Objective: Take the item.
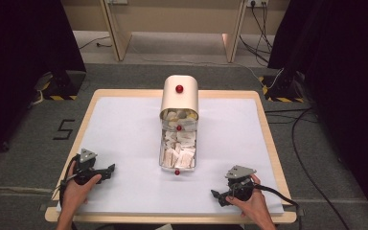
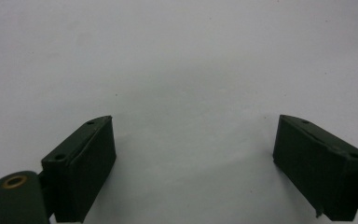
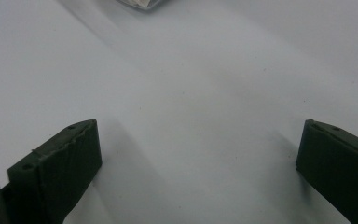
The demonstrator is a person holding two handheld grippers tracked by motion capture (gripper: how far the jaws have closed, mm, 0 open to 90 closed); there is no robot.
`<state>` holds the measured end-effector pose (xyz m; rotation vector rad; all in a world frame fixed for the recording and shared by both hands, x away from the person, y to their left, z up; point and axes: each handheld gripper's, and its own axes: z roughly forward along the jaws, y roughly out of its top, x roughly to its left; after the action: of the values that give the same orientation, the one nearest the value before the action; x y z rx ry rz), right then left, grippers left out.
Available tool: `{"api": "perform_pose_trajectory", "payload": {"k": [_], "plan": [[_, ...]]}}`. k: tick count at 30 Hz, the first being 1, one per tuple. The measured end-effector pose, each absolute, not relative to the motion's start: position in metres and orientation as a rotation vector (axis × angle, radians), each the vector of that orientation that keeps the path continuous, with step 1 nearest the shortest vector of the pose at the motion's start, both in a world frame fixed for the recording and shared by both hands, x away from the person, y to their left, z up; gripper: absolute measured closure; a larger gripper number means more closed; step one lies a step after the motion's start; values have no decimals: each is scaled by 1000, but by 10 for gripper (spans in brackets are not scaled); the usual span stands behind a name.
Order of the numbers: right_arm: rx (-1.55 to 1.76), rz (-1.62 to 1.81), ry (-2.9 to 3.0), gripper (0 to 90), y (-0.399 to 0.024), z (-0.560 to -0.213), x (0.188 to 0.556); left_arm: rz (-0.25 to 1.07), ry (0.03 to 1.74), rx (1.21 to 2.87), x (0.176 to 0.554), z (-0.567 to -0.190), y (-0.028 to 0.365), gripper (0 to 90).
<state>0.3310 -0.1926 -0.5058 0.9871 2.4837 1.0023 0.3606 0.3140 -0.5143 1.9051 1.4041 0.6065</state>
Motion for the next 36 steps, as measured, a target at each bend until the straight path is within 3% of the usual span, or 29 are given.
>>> {"api": "perform_pose_trajectory", "payload": {"k": [8,9,10,11,12,14,22,36], "plan": [[987,1010,2471,75,-194,-505,330,606,1403,1905,361,-514,314,120],[974,1029,2465,185,-196,-503,330,606,1404,1905,361,-514,314,120],[970,1070,2452,215,-198,-500,330,606,1404,1905,361,-514,314,121],[977,1076,2437,159,-198,-499,330,606,1403,1905,361,-514,314,120],[992,1078,2421,158,-199,-499,330,606,1404,1906,361,-514,314,121],[974,1097,2411,214,-200,-497,330,606,1404,1905,361,-514,314,121],[954,1126,2361,214,-198,-489,329,606,1404,1906,361,-514,314,120],[895,1250,2288,347,-191,-467,331,606,1404,1906,361,-514,314,120]]}}
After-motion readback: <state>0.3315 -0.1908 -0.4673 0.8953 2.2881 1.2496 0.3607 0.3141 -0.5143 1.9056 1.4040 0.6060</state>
